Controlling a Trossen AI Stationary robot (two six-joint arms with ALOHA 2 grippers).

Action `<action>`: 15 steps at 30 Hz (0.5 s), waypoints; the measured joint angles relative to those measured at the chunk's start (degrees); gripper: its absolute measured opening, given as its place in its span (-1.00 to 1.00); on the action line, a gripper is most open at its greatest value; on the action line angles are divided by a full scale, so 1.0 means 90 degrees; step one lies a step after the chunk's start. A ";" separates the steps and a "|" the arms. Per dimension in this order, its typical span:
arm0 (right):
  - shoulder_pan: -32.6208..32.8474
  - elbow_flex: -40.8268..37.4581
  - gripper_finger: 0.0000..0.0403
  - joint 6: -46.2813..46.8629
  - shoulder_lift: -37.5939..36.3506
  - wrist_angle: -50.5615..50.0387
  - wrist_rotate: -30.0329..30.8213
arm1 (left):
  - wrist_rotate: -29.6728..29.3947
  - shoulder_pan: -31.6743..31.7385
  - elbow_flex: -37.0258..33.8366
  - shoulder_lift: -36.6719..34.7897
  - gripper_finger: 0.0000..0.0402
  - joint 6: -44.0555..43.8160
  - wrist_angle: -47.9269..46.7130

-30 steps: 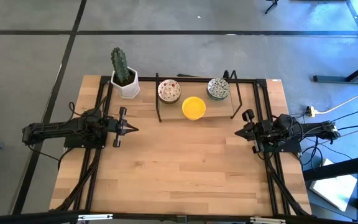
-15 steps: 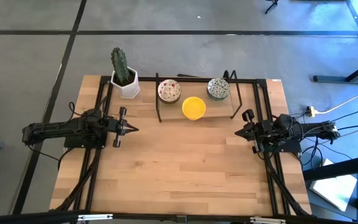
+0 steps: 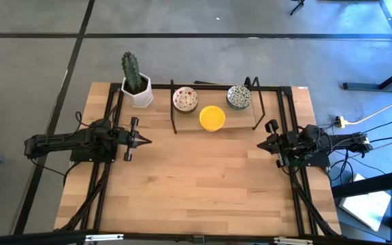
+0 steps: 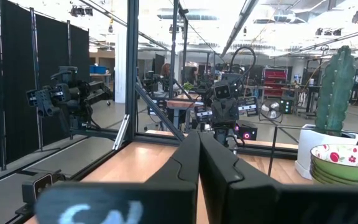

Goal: Pick & Place Mini bowls
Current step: Return to Home Position

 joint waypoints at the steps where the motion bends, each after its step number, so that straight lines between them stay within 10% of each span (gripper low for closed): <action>1: -0.0001 0.0000 -0.96 -0.0001 0.0000 0.0000 0.0000 | 0.0000 0.0000 0.0000 0.0002 -0.98 -0.0002 -0.0002; 15: 0.0000 0.0000 -0.96 -0.0003 0.0000 -0.0466 0.0000 | 0.0000 0.0000 0.0000 0.0002 -0.98 0.0000 0.0000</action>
